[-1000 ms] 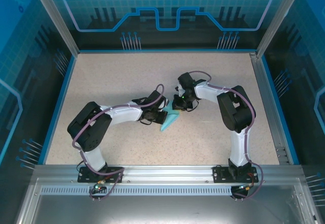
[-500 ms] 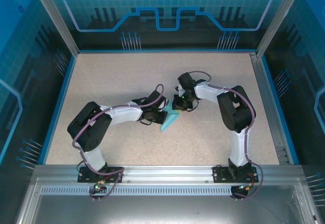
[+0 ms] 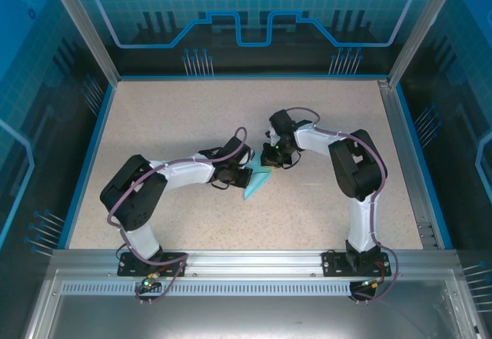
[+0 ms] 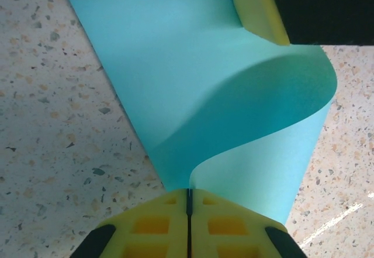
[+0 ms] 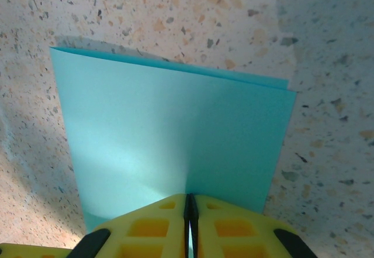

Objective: Fold a paper plane with a square sheet of paper (pick it up from the middle)
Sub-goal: Third fold the triangle at the center of the table.

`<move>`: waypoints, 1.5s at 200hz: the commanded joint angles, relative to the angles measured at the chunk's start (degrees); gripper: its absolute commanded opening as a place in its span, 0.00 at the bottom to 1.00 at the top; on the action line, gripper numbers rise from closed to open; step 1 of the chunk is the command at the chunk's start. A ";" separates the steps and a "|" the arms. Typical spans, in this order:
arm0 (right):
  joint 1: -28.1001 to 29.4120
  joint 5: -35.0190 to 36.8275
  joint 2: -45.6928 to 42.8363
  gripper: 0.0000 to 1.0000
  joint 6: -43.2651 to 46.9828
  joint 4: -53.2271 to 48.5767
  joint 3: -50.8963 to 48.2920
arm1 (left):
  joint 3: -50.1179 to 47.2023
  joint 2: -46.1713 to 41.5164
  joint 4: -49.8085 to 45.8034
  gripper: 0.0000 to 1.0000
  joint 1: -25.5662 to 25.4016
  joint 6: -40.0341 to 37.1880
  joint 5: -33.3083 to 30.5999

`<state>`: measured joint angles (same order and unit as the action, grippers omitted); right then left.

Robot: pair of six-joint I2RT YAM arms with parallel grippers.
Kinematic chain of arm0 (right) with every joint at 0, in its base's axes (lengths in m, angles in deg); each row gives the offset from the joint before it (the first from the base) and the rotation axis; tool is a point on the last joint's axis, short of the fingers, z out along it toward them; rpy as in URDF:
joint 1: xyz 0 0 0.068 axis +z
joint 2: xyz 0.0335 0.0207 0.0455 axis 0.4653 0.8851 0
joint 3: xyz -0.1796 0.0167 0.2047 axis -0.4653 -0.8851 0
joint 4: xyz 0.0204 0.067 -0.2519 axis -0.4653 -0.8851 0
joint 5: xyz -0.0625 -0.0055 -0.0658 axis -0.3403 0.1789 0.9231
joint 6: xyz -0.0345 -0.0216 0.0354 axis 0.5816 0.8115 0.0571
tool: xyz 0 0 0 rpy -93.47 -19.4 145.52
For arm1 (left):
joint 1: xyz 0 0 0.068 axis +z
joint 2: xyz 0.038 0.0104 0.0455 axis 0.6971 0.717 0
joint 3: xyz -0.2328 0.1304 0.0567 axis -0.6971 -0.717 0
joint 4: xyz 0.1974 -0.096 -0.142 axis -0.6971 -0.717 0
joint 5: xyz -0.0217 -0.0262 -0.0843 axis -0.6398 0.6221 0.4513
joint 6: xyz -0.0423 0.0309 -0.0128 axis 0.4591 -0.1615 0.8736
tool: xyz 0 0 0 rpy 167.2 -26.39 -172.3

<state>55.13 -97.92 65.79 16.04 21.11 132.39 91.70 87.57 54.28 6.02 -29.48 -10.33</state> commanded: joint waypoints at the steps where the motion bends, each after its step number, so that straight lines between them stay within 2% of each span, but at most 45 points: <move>1: 0.96 1.36 0.01 0.12 -0.88 -2.71 -1.50 | 0.09 -0.68 -0.66 0.08 0.41 0.12 1.72; 151: 0.90 0.42 -0.89 0.14 -2.57 -1.40 -2.35 | -1.59 1.93 0.70 0.08 0.40 0.11 1.32; 218: -0.33 -2.11 -6.42 0.18 -3.69 1.24 -4.24 | -2.10 0.32 2.54 0.08 0.46 -0.31 2.22; 258: -0.94 -3.15 -3.68 0.16 -3.15 1.87 -2.66 | -1.67 -0.65 2.40 0.09 0.39 -1.28 2.31; 300: -1.05 0.22 -0.89 0.15 -1.76 -0.52 0.54 | -2.14 -0.96 2.43 0.09 0.45 -1.20 2.33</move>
<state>54.58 -99.21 63.04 12.91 22.79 130.44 90.41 88.68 56.27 6.02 -29.68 -9.33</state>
